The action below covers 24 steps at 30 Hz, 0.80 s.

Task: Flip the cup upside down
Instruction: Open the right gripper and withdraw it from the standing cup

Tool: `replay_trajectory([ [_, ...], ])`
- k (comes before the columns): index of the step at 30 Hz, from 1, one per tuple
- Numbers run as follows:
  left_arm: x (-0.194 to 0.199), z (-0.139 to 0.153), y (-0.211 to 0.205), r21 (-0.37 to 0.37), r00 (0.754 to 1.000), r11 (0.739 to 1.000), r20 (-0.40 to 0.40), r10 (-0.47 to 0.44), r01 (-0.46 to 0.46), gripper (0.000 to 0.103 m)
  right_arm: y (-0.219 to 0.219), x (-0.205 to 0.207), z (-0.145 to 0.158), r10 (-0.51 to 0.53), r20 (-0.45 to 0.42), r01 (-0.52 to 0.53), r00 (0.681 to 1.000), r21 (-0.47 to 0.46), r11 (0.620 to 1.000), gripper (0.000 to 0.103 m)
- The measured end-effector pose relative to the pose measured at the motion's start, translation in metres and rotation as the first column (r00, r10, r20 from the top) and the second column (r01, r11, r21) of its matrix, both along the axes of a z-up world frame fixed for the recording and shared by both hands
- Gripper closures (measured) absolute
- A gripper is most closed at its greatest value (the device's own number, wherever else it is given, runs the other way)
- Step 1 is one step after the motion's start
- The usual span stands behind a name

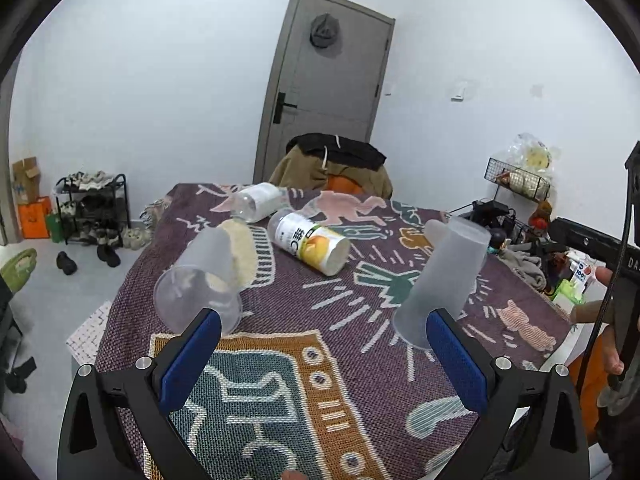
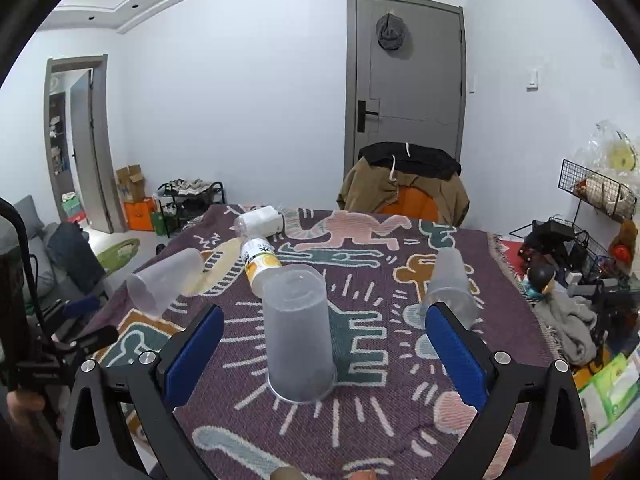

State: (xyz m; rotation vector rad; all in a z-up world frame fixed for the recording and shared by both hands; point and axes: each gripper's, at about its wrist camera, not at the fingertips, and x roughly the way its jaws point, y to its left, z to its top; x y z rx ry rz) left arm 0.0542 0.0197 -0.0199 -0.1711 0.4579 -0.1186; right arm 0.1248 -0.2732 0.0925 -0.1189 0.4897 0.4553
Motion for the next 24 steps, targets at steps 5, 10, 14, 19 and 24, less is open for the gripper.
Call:
replay_trajectory([
  [5,-0.006,0.010,-0.006,0.023,1.000,1.000,0.024,-0.002,0.002,0.000,-0.014,-0.011,-0.003,0.023,0.000,-0.023,1.000,0.015,1.000,0.002],
  [10,-0.011,0.016,-0.016,0.042,0.999,0.999,0.043,-0.013,0.011,0.000,-0.028,-0.023,-0.014,0.019,-0.001,-0.019,1.000,0.026,0.999,0.001],
  [14,-0.016,0.021,-0.024,0.063,0.998,0.998,0.058,-0.022,0.018,0.000,-0.038,-0.025,-0.022,0.020,-0.025,-0.018,1.000,0.055,0.998,0.001],
  [19,-0.023,0.023,-0.031,0.073,0.997,0.997,0.073,-0.031,0.026,0.000,-0.049,-0.032,-0.029,0.015,-0.026,-0.013,1.000,0.069,0.998,0.001],
  [24,-0.029,0.024,-0.035,0.075,0.996,0.997,0.080,-0.030,0.024,0.000,-0.054,-0.042,-0.036,0.013,-0.030,-0.011,0.999,0.069,0.998,0.001],
])
